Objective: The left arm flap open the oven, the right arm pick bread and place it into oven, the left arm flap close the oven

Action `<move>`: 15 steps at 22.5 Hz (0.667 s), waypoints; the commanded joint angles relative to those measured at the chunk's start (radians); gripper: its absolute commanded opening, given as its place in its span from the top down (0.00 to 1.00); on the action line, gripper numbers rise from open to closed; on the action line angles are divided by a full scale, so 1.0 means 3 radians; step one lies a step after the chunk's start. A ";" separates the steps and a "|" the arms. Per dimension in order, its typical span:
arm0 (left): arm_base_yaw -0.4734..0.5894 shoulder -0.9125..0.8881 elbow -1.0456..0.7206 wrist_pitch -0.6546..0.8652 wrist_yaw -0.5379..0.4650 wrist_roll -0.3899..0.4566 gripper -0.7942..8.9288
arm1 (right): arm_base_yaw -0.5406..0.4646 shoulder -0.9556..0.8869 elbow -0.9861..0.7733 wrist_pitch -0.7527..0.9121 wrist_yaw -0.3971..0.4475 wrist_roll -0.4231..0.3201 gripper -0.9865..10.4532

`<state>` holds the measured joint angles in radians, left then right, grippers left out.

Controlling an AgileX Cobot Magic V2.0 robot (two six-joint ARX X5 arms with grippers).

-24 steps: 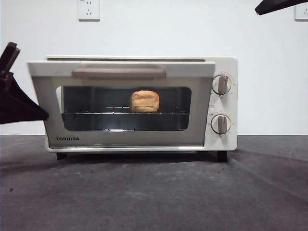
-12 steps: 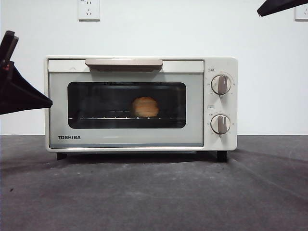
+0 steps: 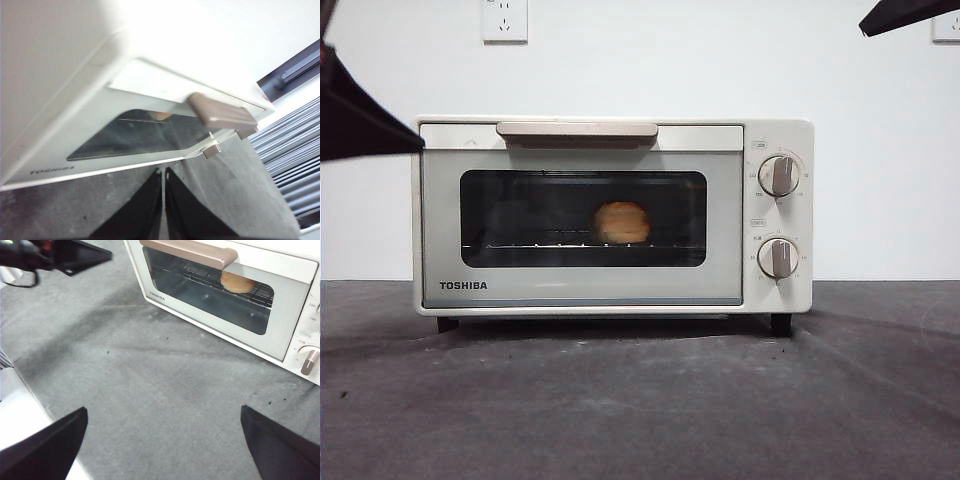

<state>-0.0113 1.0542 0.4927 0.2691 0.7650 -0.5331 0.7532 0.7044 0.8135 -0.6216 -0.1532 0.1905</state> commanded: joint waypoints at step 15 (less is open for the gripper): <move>-0.0337 -0.1153 0.0905 -0.2600 -0.0861 0.1415 0.90 | 0.0028 0.0023 0.0036 0.0092 0.0174 -0.0055 0.49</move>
<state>-0.1089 0.7094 0.7414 -0.5007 0.5163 -0.1680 0.7525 0.7044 0.8135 -0.6083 -0.1043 0.1841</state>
